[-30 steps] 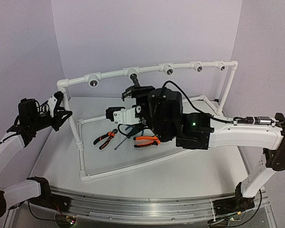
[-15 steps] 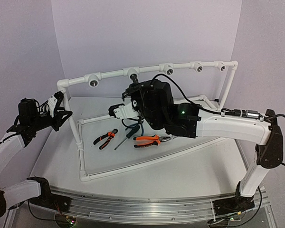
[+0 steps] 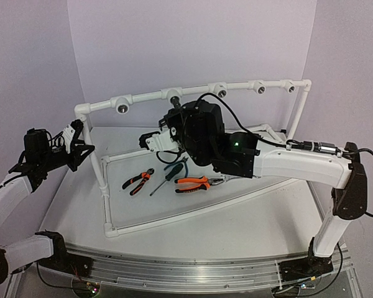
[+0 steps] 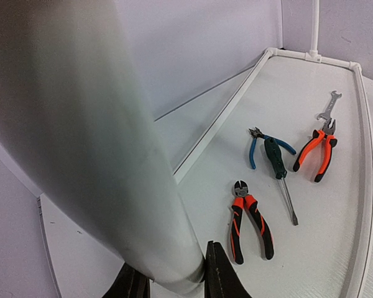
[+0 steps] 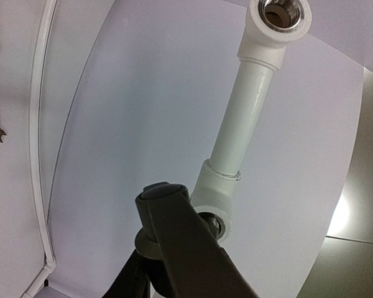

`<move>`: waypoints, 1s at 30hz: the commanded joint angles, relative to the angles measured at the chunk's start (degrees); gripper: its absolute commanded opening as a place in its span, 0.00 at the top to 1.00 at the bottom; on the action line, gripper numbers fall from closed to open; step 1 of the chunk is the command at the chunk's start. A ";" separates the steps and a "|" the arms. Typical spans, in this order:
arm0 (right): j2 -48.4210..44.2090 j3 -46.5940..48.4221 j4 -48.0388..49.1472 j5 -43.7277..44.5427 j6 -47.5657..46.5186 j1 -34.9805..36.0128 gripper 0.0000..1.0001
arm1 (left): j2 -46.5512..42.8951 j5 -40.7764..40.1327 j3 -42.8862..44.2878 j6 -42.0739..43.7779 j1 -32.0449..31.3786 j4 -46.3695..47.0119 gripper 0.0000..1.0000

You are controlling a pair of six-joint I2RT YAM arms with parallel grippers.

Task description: Install the water faucets

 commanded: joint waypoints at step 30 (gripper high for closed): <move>-5.54 -14.10 24.63 3.04 82.70 -2.37 1.00 | 2.20 4.78 -4.91 11.89 -2.03 -19.91 1.00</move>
